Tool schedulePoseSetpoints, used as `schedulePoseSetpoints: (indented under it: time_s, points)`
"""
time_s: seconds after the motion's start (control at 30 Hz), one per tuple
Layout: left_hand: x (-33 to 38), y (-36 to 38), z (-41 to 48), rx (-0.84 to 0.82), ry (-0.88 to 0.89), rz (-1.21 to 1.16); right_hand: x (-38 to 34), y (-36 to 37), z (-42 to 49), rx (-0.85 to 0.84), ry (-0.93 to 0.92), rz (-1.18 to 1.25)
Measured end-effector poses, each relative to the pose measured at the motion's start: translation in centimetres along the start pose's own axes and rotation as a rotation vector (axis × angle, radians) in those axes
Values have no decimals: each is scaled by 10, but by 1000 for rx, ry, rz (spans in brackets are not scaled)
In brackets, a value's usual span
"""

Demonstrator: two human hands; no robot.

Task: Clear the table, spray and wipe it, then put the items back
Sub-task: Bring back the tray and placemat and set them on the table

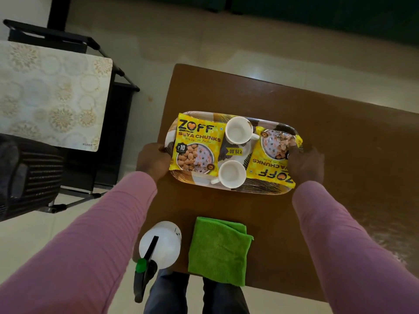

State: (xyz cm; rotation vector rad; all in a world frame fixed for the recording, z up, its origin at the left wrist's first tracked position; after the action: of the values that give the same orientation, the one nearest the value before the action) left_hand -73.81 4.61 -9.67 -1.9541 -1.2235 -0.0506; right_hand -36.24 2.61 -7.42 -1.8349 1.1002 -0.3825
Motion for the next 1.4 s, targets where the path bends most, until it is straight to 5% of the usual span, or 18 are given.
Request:
schedulePoseSetpoints:
  time_s: [0.4,0.7,1.03,1.4]
  points:
    - [37,-133,-127,79,205,131,-61,-50,-164,89,-156,-4]
    - [-24,-256,-174,55,338,123,-136,-52,-318,190,-335,24]
    - [-128,-427,-145,99,284,38,-244,18,-469,152,-498,-49]
    - [-135,-509,-53,132,255,46,-358,81,-472,78,-575,-140]
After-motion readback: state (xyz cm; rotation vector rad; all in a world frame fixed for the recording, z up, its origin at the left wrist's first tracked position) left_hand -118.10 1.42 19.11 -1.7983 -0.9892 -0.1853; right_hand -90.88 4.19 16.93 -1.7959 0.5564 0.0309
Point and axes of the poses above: each hand's wrist, its own z-axis towards the middle knuckle, its own y-axis out of the palm, x = y × z, the point moved 5 cm from there along z, towards the middle knuckle, and after that the axes turned 5 degrees about -z, right-handed, at the moved point
